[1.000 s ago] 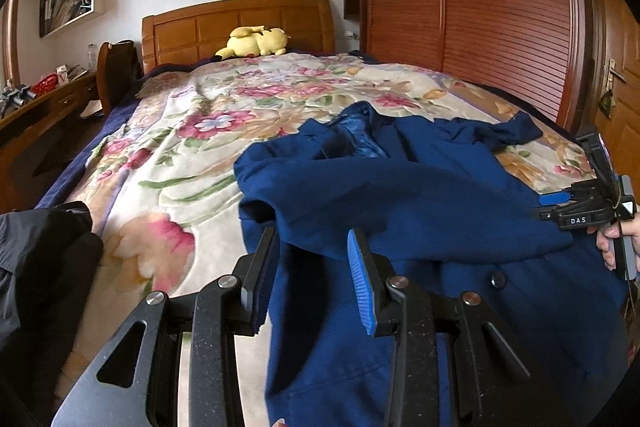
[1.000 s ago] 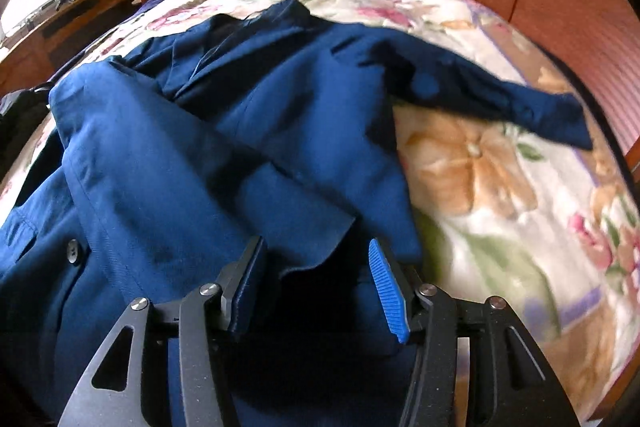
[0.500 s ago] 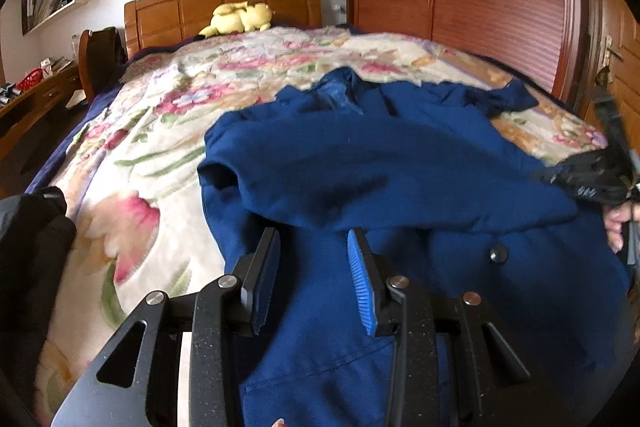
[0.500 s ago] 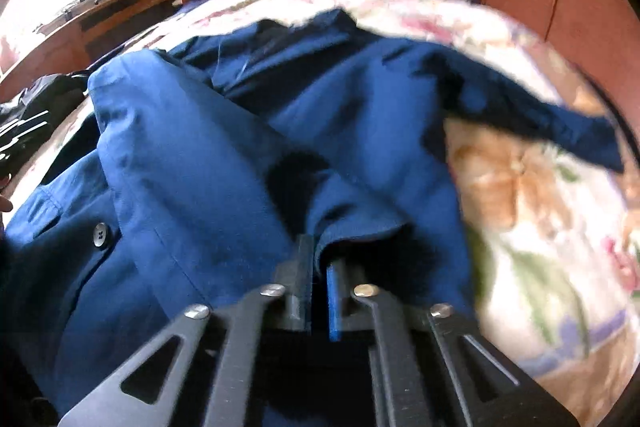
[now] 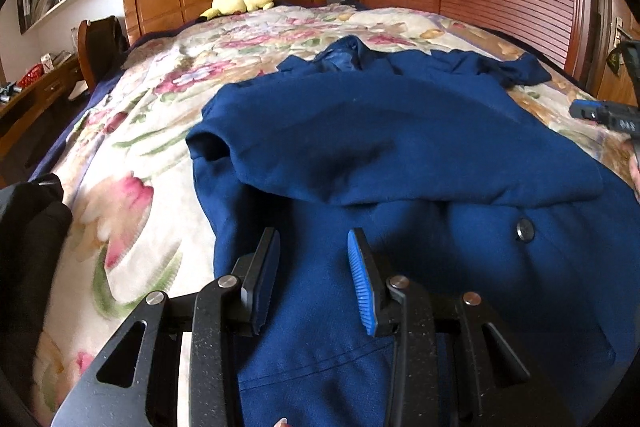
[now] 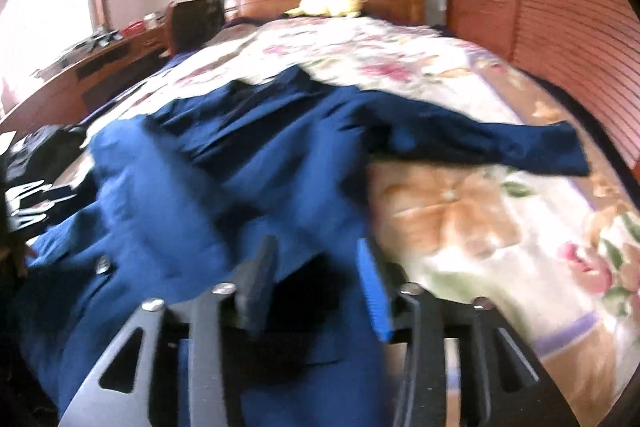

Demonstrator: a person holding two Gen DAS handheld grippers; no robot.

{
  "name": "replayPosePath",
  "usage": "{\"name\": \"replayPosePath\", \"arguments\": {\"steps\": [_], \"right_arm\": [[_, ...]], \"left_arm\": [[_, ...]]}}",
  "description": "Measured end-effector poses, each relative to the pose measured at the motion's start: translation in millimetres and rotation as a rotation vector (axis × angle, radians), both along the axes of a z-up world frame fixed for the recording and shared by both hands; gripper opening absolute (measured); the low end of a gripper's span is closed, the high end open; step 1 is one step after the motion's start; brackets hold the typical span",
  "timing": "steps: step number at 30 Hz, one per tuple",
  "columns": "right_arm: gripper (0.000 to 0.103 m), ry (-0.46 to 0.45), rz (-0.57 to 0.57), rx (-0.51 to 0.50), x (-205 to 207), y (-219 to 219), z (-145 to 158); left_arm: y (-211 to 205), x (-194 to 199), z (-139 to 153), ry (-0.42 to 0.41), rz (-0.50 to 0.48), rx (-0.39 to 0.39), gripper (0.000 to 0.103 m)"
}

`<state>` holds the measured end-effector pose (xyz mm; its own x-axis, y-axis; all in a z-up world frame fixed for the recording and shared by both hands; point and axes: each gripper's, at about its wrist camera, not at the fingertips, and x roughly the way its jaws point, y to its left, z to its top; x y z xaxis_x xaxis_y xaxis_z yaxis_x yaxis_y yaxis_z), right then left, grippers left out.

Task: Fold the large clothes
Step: 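Grasp the other jacket sleeve cuff with the right tool and lift it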

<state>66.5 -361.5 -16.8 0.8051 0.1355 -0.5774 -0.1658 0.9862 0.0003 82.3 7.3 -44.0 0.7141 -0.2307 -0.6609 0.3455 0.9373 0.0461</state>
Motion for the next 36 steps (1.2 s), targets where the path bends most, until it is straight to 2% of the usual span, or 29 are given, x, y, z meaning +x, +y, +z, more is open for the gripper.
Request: {"name": "replayPosePath", "arguments": {"steps": [5, 10, 16, 21, 29, 36], "right_arm": [[0.054, 0.012, -0.113, 0.043, 37.4, -56.6, -0.7], [0.054, 0.009, -0.258, 0.043, 81.3, -108.8, -6.7], [0.054, 0.027, -0.357, 0.169, 124.5, -158.0, -9.4], [0.054, 0.019, -0.393, 0.208, 146.2, -170.3, -9.6], [0.054, 0.115, -0.509, 0.262, 192.5, -193.4, -32.7], [0.054, 0.086, -0.534, 0.294, 213.0, -209.0, -30.4]], "left_arm": [[1.5, 0.1, 7.8, -0.025, 0.014, -0.009, 0.036], [-0.9, -0.5, 19.8, -0.071, 0.023, -0.023, 0.036], [-8.1, 2.1, 31.3, -0.124, 0.03, -0.055, 0.036], [-12.0, 7.5, 29.7, -0.133, 0.037, -0.059, 0.036], [-10.9, 13.2, 24.0, -0.117, 0.044, -0.063, 0.036], [-10.7, 14.9, 20.0, -0.102, 0.042, -0.066, 0.036]]}}
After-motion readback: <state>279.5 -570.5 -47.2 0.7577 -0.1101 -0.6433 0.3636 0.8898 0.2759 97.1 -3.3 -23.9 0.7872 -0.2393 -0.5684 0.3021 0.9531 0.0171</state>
